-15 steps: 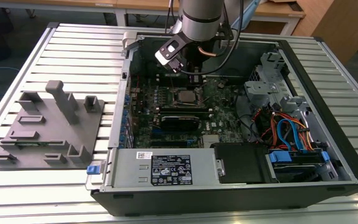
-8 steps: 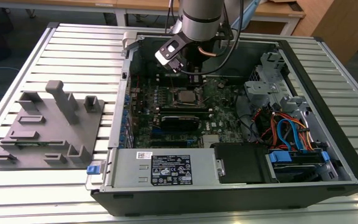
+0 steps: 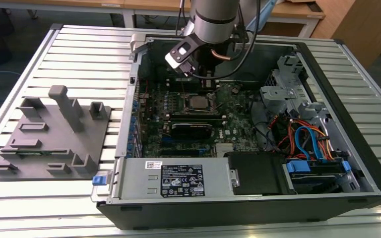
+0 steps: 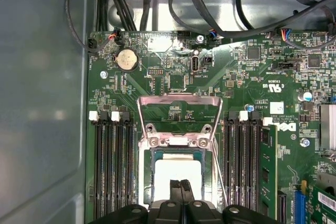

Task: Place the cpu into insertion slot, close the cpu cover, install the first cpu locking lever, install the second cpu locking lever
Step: 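Close the cpu cover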

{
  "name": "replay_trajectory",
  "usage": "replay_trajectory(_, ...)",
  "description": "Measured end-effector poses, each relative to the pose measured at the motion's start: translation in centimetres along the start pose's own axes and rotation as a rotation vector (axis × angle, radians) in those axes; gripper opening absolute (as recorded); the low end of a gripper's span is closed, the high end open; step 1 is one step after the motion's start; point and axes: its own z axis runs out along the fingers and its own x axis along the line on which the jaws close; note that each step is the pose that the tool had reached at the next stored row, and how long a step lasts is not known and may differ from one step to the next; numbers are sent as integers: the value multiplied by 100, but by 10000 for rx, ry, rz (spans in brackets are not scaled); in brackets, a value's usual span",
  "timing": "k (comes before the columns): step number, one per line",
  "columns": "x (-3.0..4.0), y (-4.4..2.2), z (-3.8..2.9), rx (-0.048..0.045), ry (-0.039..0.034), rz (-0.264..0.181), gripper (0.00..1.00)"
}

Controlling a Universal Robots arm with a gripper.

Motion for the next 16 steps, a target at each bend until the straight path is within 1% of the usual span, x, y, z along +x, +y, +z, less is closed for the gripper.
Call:
replay_trajectory(4,2,1,-45,13,2,-38,11)
replay_trajectory(8,2,1,-46,40,5,-381,11)
replay_trajectory(12,3,1,-70,47,5,-396,11)
replay_trajectory(16,5,1,-114,48,6,-397,11)
